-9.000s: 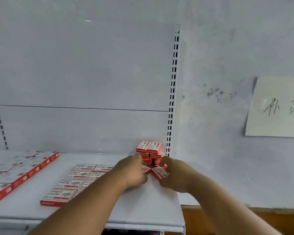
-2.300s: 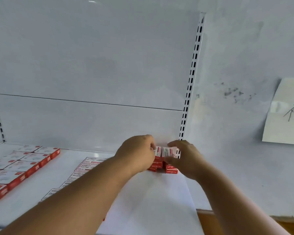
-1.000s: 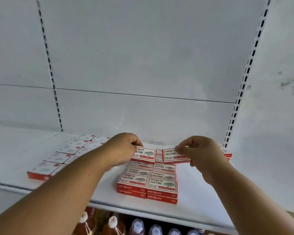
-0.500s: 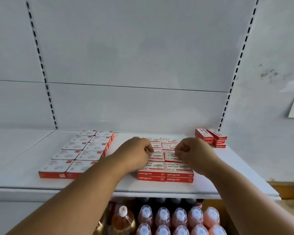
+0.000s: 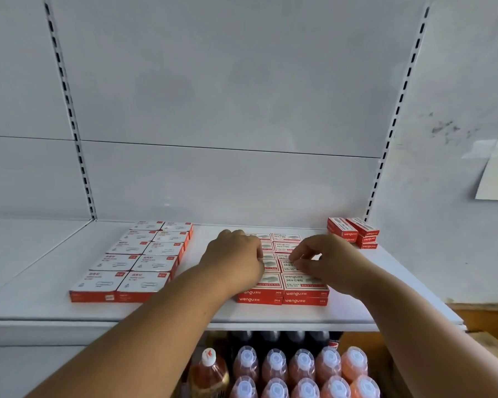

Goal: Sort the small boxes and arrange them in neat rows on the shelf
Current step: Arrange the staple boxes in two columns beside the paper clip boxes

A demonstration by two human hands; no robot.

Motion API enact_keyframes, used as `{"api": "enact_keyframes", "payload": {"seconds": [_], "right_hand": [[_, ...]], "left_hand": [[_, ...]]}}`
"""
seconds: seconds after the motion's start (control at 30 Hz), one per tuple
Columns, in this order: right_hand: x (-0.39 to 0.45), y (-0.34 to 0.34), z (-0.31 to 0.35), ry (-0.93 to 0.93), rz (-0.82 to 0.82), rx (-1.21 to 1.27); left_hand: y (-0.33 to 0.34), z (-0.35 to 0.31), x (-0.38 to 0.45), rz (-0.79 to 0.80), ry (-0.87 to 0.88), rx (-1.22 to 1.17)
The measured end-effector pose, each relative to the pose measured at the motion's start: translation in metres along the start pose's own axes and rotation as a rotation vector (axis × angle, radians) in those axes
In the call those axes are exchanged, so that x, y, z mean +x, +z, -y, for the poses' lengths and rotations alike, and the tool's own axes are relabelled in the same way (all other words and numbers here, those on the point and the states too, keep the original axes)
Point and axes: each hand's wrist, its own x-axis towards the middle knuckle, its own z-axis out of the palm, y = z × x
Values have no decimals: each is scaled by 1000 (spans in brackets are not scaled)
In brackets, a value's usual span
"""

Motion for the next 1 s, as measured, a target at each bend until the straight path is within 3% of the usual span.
{"api": "enact_keyframes", "payload": {"seconds": [0.17,0.27,0.53,0.67,0.8,1.0], "right_hand": [[6,-8,-8,-39,-224,-44],[7,-23,-15,-44,-302,-44],[14,-59,-55,-59,-305,-35],[26,-87,-88,-61,-297,-115],[49,-120,-123,-49,-161,-283],[89,-148,-153,3,160,-249]], "left_hand": [[-4,-15,7,-103,81,-1],[-5,-31,15,-69,132,-59],[9,-74,46,107,229,-11],[16,-106,71,108,206,3],[24,-139,106,155,125,26],[36,-168,150,163,-7,145]]}}
